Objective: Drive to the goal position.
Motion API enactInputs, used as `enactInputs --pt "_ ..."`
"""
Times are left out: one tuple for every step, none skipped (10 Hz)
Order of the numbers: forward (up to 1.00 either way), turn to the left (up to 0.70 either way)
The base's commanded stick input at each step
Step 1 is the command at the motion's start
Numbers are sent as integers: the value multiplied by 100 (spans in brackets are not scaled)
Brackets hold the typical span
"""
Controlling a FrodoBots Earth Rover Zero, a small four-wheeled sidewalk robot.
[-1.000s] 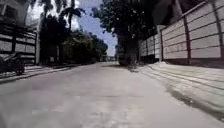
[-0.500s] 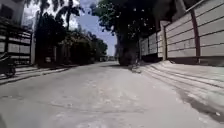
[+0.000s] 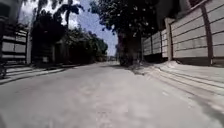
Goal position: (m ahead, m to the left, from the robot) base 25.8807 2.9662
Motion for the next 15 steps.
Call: enactInputs --pt "100 0" --pt "100 0" --pt "100 0" --pt "100 0" --pt "100 0" --pt "100 0" --pt "100 0" --pt "100 0" --pt "100 0" --pt "100 0" --pt "100 0" --pt "100 0" --pt "100 0" --pt "100 0" --pt "100 -3"
